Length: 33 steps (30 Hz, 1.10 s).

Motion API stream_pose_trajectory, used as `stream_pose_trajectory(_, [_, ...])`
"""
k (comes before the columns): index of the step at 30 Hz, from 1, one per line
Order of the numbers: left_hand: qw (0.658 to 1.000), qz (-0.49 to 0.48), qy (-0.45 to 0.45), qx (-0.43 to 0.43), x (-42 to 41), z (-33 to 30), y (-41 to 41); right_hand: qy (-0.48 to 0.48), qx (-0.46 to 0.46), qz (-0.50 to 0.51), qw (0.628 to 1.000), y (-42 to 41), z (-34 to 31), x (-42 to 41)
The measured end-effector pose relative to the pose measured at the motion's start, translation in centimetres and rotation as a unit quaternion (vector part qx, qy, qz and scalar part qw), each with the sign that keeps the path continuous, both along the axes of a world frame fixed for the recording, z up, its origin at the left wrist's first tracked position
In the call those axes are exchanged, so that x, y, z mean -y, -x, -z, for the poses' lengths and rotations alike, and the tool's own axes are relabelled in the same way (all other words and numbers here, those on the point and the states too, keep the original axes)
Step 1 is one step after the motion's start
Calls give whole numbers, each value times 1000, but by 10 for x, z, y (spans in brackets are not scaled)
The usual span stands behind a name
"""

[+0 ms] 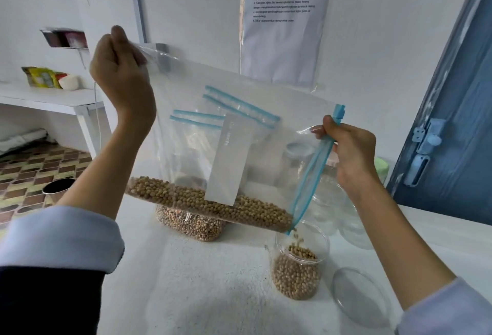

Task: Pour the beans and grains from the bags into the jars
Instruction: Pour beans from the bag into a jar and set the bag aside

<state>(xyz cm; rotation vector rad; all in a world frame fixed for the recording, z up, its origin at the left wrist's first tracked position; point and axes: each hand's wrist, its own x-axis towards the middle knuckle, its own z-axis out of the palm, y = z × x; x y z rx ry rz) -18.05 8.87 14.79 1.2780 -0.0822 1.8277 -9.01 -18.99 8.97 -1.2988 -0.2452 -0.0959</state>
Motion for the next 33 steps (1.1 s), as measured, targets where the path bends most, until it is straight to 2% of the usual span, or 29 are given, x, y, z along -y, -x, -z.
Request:
stream_pose_trajectory(4, [1000, 1, 4, -1, 1, 2, -3, 9, -13, -30, 999, 0, 3, 2])
stream_pose_trajectory(7, [1000, 6, 6, 1, 1, 2, -4, 10, 2, 4, 1000, -2, 4, 6])
stream_pose_trajectory(16, [1000, 17, -5, 8, 5, 4, -12, -7, 5, 4, 1000, -3, 9, 11])
stream_pose_trajectory(23, [1000, -22, 0, 9, 2, 0, -11, -31, -1, 4, 999, 1, 11, 9])
stream_pose_trajectory(27, [999, -33, -2, 13, 1, -2, -9, -2, 13, -14, 1000, -1, 10, 5])
stream_pose_trajectory(30, [999, -37, -5, 20, 0, -2, -6, -12, 25, 3, 1000, -4, 10, 3])
stream_pose_trajectory(33, [999, -41, -10, 19, 0, -2, -5, -7, 24, -22, 999, -5, 8, 1])
